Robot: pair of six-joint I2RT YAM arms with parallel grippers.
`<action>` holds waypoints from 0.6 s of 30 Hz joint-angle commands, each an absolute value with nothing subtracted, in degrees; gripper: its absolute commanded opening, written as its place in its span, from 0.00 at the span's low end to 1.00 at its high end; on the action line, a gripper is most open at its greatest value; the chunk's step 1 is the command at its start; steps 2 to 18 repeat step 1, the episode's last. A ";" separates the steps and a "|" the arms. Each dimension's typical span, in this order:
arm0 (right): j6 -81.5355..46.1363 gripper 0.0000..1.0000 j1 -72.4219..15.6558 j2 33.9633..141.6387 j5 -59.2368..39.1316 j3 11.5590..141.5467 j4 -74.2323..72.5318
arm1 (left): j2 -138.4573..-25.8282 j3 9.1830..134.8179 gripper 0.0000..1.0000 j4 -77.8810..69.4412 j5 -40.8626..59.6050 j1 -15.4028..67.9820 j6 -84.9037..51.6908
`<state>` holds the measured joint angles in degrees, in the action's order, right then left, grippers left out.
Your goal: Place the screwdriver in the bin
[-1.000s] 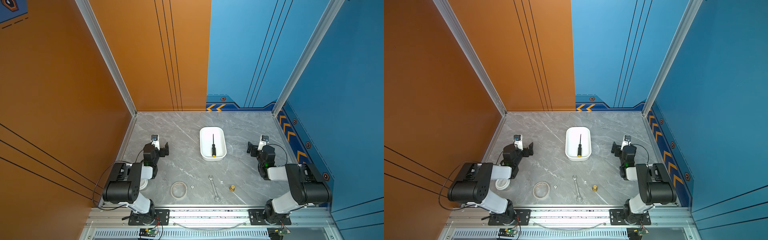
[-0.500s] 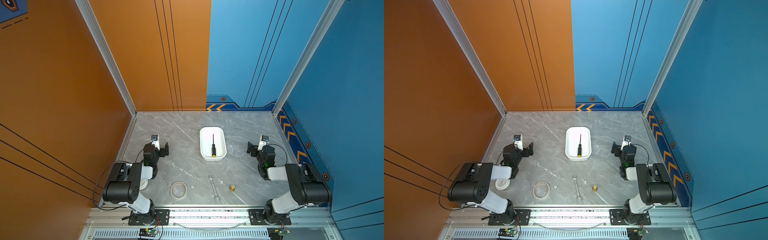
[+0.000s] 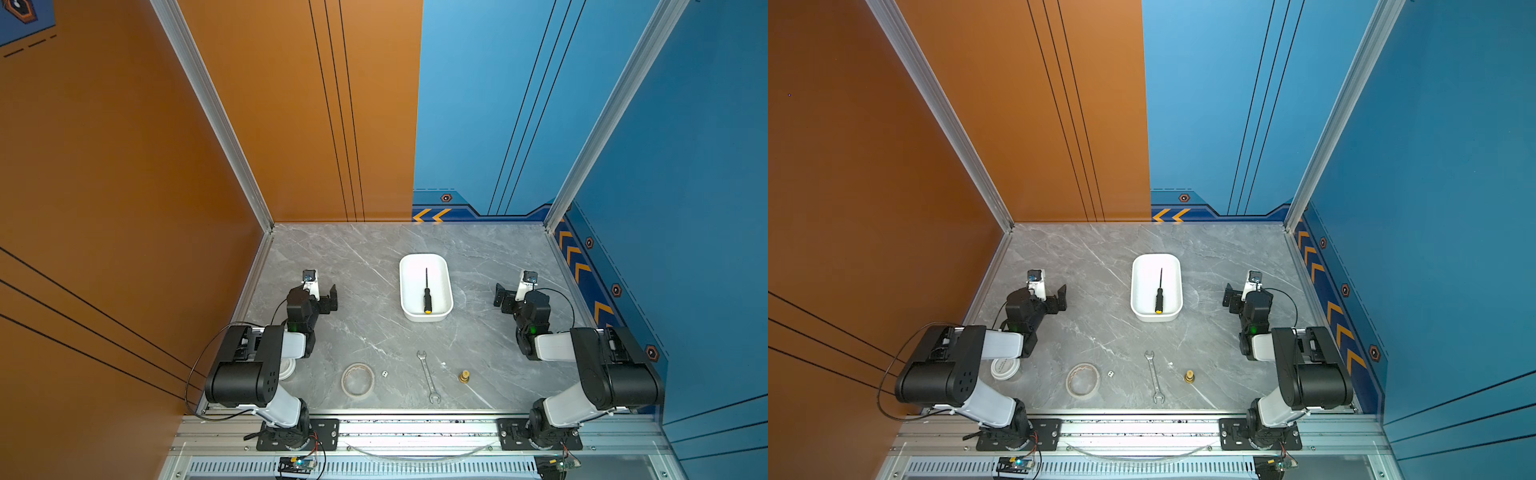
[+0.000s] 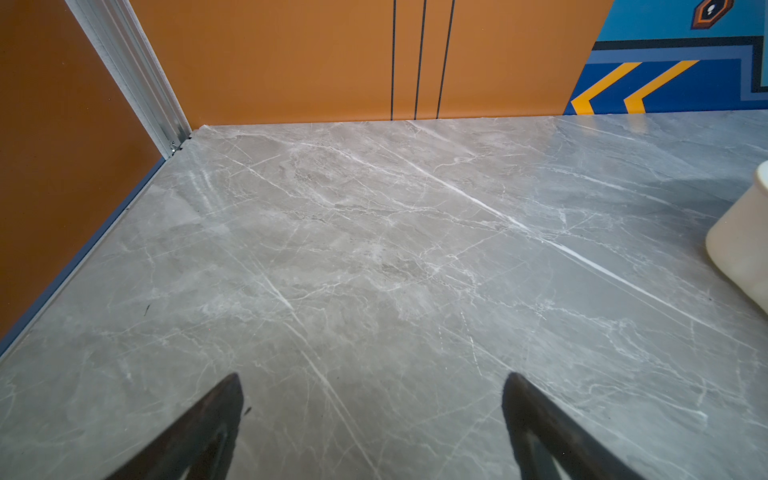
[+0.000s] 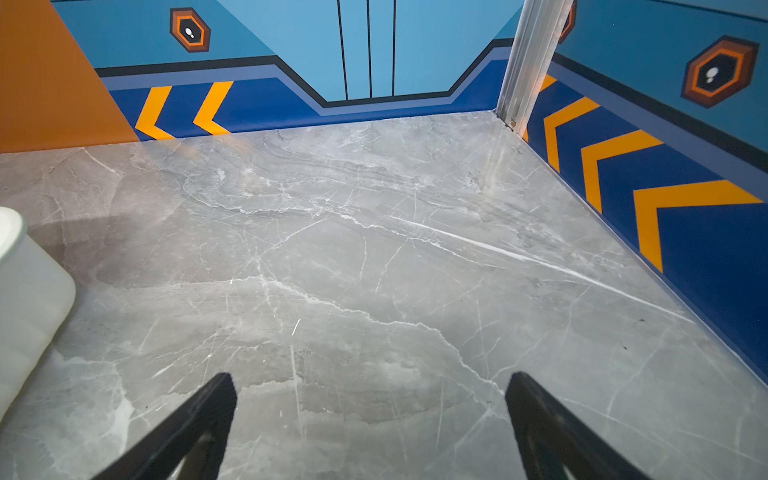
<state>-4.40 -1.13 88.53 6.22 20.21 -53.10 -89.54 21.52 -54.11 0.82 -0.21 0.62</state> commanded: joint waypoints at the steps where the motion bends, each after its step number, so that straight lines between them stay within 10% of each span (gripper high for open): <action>1: -3.72 1.00 -1.40 88.59 6.62 21.36 -52.16 | -89.45 21.49 0.98 -53.17 -0.26 0.09 1.25; 18: -3.72 1.00 -1.40 88.59 6.62 21.36 -52.16 | -89.45 21.49 0.98 -53.17 -0.26 0.09 1.25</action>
